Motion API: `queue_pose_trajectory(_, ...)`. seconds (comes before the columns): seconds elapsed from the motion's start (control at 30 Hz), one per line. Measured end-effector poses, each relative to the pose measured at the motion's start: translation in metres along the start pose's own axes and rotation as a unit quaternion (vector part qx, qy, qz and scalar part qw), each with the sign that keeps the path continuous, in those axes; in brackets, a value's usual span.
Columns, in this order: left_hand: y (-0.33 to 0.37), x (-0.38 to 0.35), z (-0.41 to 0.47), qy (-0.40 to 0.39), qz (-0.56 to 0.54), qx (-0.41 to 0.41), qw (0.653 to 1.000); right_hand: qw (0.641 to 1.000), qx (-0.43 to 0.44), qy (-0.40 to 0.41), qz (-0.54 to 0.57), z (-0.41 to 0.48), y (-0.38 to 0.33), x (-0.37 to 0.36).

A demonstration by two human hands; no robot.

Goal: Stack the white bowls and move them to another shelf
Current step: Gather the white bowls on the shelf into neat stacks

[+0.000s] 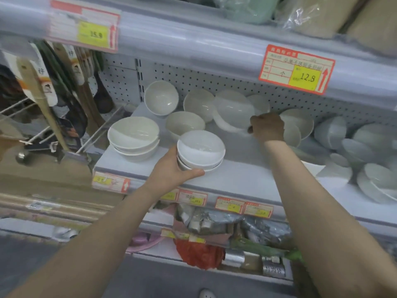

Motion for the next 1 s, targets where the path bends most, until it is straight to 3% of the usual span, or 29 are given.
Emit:
queue_pose_trajectory(0.2, -0.002, 0.004, 0.006, -0.044, -0.006, -0.037, 0.998, 0.999, -0.039, -0.012, 0.017, -0.055, -0.013, -0.004)
queue_pose_trajectory(0.37, -0.002, 0.005, 0.006, -0.049, -0.025, -0.049, 0.997, 0.999, 0.001, -0.026, 0.035, -0.092, -0.016, -0.022)
queue_pose_trajectory(0.9, -0.004, 0.005, 0.006, -0.035, 0.004, -0.058, 0.998, 0.999, -0.008, -0.041, 0.012, -0.102, -0.005, -0.047)
queue_pose_trajectory(1.0, -0.006, 0.005, 0.003, 0.005, 0.040, -0.061, 0.997, 0.999, 0.006, -0.030, 0.021, -0.104, 0.002, -0.040)
Point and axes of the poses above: each hand's wrist, its own z-axis towards the middle knuckle, its own x-axis out of the back of the hand, y = z × x, the point moved 5 cm from there along z, towards the middle knuckle, and after that the axes turned 9 degrees about -y, right-handed, at the moved point
